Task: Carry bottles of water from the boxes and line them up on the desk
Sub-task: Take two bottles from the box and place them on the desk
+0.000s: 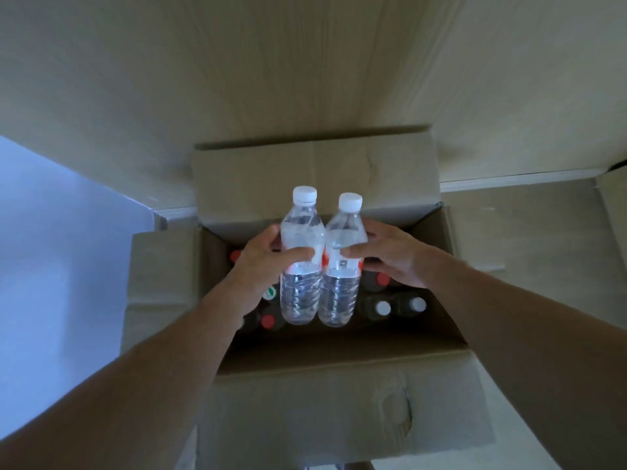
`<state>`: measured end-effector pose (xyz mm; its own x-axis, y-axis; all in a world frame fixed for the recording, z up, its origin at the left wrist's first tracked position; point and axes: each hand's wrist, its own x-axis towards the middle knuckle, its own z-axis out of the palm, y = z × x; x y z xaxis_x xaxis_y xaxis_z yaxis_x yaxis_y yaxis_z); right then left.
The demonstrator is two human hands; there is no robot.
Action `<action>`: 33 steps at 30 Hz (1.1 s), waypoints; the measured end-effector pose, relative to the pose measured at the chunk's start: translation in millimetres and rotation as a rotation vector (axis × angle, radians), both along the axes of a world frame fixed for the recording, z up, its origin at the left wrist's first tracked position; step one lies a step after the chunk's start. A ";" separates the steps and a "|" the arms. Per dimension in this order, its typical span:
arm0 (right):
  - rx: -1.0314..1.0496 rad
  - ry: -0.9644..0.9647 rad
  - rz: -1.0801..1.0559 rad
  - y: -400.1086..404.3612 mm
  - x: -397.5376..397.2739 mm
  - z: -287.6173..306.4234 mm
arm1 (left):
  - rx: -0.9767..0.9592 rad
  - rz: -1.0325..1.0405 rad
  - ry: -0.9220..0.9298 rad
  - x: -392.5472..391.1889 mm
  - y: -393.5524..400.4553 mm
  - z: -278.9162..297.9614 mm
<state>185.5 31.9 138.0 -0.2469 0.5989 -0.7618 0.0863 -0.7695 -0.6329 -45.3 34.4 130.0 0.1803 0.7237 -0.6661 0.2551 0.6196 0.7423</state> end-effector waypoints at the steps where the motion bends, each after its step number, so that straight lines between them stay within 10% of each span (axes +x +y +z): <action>1: -0.006 0.012 -0.022 0.3 -1.6 9.7 | -0.010 0.006 -0.037 -0.2 0.8 11.1; 33: 0.189 0.158 -0.263 -45.8 47.7 293.5 | 0.144 -0.049 -0.192 65.6 -20.6 321.4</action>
